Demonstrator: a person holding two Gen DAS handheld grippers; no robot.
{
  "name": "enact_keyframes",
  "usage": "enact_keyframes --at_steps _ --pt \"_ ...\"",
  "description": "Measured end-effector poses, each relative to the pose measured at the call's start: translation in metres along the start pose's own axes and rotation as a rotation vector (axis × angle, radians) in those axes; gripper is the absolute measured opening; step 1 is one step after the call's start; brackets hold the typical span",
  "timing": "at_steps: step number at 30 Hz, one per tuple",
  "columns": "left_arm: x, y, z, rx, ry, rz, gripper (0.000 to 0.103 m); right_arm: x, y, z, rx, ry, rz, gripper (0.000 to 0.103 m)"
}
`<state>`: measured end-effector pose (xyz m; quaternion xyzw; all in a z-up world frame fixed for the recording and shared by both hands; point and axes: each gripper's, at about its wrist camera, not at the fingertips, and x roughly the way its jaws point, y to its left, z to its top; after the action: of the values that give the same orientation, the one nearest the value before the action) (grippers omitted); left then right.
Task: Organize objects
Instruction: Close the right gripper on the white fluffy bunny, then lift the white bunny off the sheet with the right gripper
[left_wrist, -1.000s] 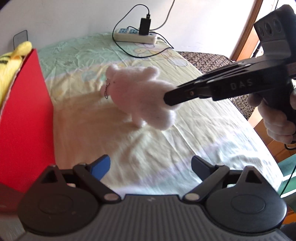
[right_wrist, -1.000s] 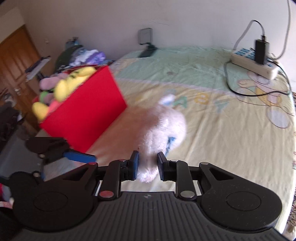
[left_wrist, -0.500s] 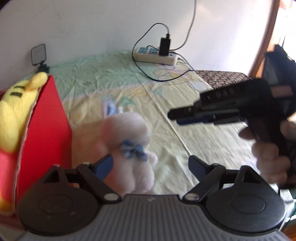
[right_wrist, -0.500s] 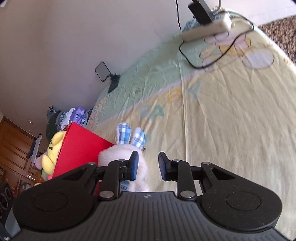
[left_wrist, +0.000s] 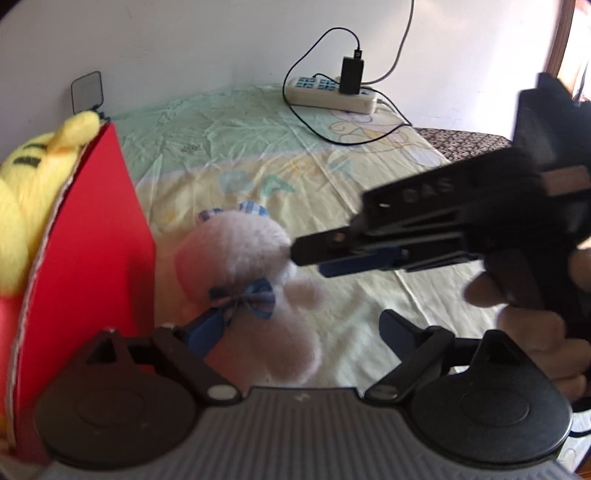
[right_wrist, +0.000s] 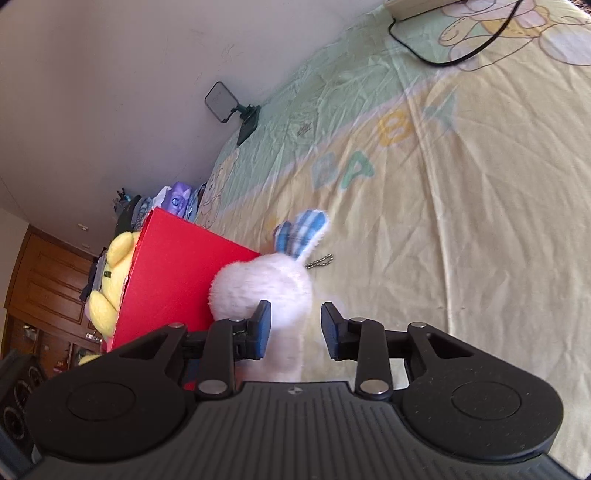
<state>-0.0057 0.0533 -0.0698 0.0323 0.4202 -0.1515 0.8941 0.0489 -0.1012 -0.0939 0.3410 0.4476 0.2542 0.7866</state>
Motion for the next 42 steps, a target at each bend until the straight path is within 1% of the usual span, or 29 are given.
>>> enact_keyframes --at_steps 3,4,5,7,10,12,13,14,15,17,19,22,25,27,29,30,34,36,37,38,40,42 --pt "-0.001 -0.001 -0.008 -0.007 0.004 0.025 0.093 0.005 0.002 0.001 -0.004 0.016 0.028 0.039" --pt "0.000 -0.001 -0.009 -0.006 0.006 0.035 0.093 0.007 0.003 0.002 -0.010 0.022 0.028 0.042" --pt "0.002 0.000 -0.009 -0.002 0.011 0.045 0.093 0.009 0.002 0.002 -0.012 0.026 0.026 0.048" --pt "0.008 0.000 -0.007 0.001 0.019 0.060 0.092 0.014 0.001 0.003 -0.002 0.033 0.038 0.052" --pt "0.017 0.002 -0.002 -0.003 0.028 0.056 0.092 0.024 0.000 0.004 0.026 0.061 0.080 0.052" --pt "0.023 0.003 -0.001 0.004 0.034 0.057 0.091 0.028 -0.002 0.004 0.045 0.069 0.088 0.051" --pt "0.023 0.003 -0.001 0.005 0.035 0.049 0.092 0.029 -0.006 0.003 0.068 0.077 0.107 0.046" --pt "0.023 0.004 -0.001 0.000 0.038 0.030 0.093 0.029 -0.009 0.003 0.089 0.089 0.142 0.029" --pt "0.022 0.005 0.000 -0.005 0.040 0.015 0.093 0.027 -0.011 0.003 0.106 0.092 0.168 0.027" --pt "0.020 0.005 0.002 -0.007 0.047 -0.018 0.093 0.020 -0.012 0.002 0.100 0.084 0.157 0.019" --pt "0.018 0.001 0.003 -0.002 0.051 -0.036 0.093 0.014 -0.016 0.001 0.111 0.084 0.156 0.014" --pt "0.016 -0.007 0.004 -0.004 0.061 -0.073 0.093 0.002 -0.023 -0.003 0.134 0.075 0.148 0.012" --pt "0.013 -0.016 0.003 -0.003 0.072 -0.094 0.092 -0.012 -0.032 -0.010 0.169 0.060 0.142 0.011" --pt "0.008 -0.018 0.002 -0.003 0.072 -0.109 0.088 -0.023 -0.040 -0.017 0.188 0.046 0.127 0.010" --pt "0.003 -0.016 0.003 -0.010 0.071 -0.123 0.088 -0.031 -0.049 -0.022 0.206 0.035 0.103 0.009" --pt "0.001 -0.015 0.003 -0.012 0.070 -0.119 0.089 -0.035 -0.053 -0.025 0.213 0.032 0.093 0.009" --pt "0.010 -0.013 0.009 0.015 0.086 -0.046 0.089 -0.046 -0.061 -0.032 0.224 0.006 0.041 0.011" --pt "0.021 -0.013 0.013 0.025 0.115 -0.032 0.090 -0.050 -0.061 -0.032 0.233 -0.019 0.041 0.016" --pt "0.025 -0.014 0.014 0.032 0.117 -0.029 0.090 -0.051 -0.060 -0.031 0.235 -0.030 0.042 0.022" --pt "0.029 -0.016 0.015 0.039 0.117 -0.021 0.090 -0.051 -0.058 -0.030 0.233 -0.038 0.047 0.025" --pt "0.037 -0.016 0.017 0.042 0.125 -0.002 0.090 -0.049 -0.054 -0.027 0.223 -0.045 0.056 0.029" --pt "0.043 -0.012 0.019 0.022 0.133 0.008 0.087 -0.045 -0.048 -0.025 0.205 -0.040 0.042 0.032"
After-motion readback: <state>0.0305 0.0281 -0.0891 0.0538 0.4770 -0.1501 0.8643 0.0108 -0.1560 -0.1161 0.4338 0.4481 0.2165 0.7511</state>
